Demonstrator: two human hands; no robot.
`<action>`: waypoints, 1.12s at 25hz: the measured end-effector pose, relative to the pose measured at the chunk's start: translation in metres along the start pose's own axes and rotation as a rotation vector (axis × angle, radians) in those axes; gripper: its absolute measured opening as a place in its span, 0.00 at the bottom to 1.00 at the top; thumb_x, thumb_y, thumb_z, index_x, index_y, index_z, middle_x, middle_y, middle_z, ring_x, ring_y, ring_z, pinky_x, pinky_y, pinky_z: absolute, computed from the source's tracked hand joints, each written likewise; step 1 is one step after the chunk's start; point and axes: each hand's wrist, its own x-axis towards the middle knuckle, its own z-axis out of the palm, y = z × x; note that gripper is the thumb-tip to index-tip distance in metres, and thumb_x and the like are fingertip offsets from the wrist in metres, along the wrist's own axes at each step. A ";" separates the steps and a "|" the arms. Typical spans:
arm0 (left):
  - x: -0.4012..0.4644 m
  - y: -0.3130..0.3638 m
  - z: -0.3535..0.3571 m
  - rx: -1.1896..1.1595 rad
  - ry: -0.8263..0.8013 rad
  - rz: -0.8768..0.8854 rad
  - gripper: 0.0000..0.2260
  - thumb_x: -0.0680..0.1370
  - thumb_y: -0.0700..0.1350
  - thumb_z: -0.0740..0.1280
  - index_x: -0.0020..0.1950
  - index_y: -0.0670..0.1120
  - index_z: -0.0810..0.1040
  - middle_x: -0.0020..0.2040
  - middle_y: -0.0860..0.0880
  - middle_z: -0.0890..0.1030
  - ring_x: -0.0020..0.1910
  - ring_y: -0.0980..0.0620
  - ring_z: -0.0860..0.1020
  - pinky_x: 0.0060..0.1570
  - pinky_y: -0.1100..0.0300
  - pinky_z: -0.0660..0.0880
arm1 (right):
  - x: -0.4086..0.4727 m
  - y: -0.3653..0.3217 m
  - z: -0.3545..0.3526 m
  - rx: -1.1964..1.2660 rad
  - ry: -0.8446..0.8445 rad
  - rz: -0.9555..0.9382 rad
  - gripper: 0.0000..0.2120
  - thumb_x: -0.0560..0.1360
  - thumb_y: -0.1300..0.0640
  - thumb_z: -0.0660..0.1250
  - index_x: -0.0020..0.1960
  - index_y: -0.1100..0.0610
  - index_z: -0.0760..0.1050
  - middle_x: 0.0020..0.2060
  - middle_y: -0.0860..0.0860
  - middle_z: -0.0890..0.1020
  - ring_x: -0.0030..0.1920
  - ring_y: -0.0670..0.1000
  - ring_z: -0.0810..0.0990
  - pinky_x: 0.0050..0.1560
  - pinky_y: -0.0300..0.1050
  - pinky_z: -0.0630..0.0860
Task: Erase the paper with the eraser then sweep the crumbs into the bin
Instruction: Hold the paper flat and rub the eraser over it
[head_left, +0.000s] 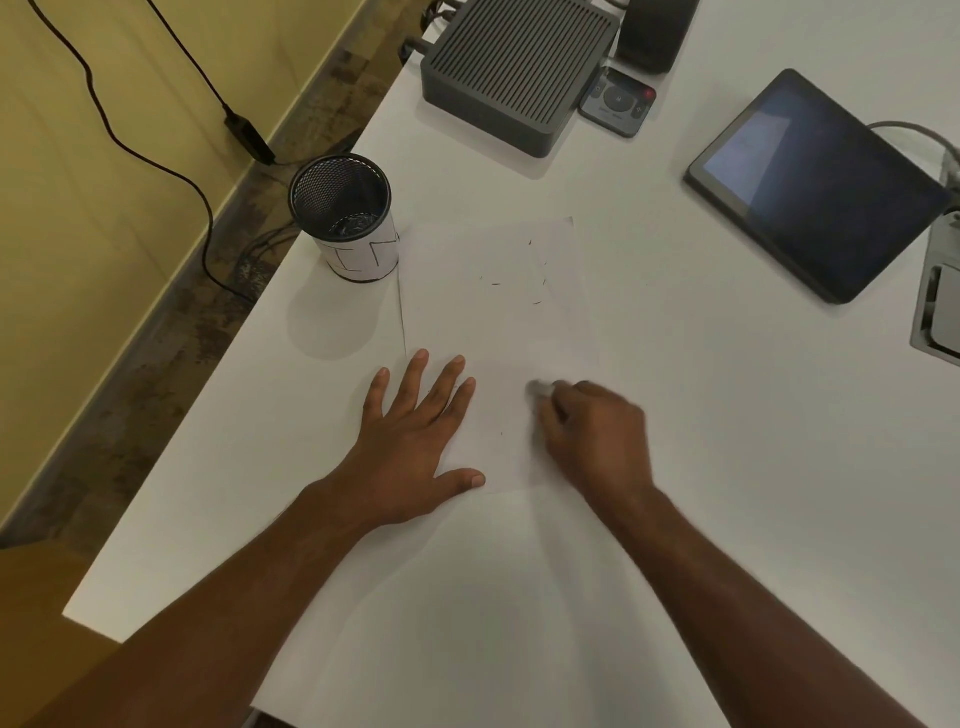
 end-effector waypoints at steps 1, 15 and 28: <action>0.000 0.000 0.000 -0.002 0.001 0.000 0.43 0.75 0.74 0.49 0.81 0.52 0.37 0.79 0.54 0.29 0.76 0.46 0.26 0.74 0.37 0.35 | 0.003 0.001 -0.003 -0.006 0.024 0.037 0.18 0.77 0.53 0.66 0.30 0.56 0.70 0.25 0.50 0.71 0.25 0.55 0.71 0.27 0.42 0.63; 0.000 -0.001 0.003 0.015 0.009 0.015 0.38 0.75 0.75 0.47 0.78 0.63 0.35 0.78 0.54 0.27 0.76 0.45 0.26 0.74 0.35 0.35 | -0.040 -0.005 -0.001 -0.010 -0.140 -0.121 0.15 0.79 0.52 0.63 0.34 0.55 0.74 0.28 0.51 0.75 0.29 0.56 0.74 0.27 0.44 0.69; 0.001 -0.003 0.006 0.023 0.047 0.026 0.37 0.75 0.75 0.46 0.79 0.62 0.38 0.80 0.52 0.32 0.78 0.44 0.30 0.74 0.34 0.38 | -0.026 0.002 -0.010 -0.058 -0.031 0.085 0.19 0.78 0.51 0.64 0.30 0.55 0.70 0.25 0.52 0.73 0.26 0.57 0.74 0.27 0.42 0.62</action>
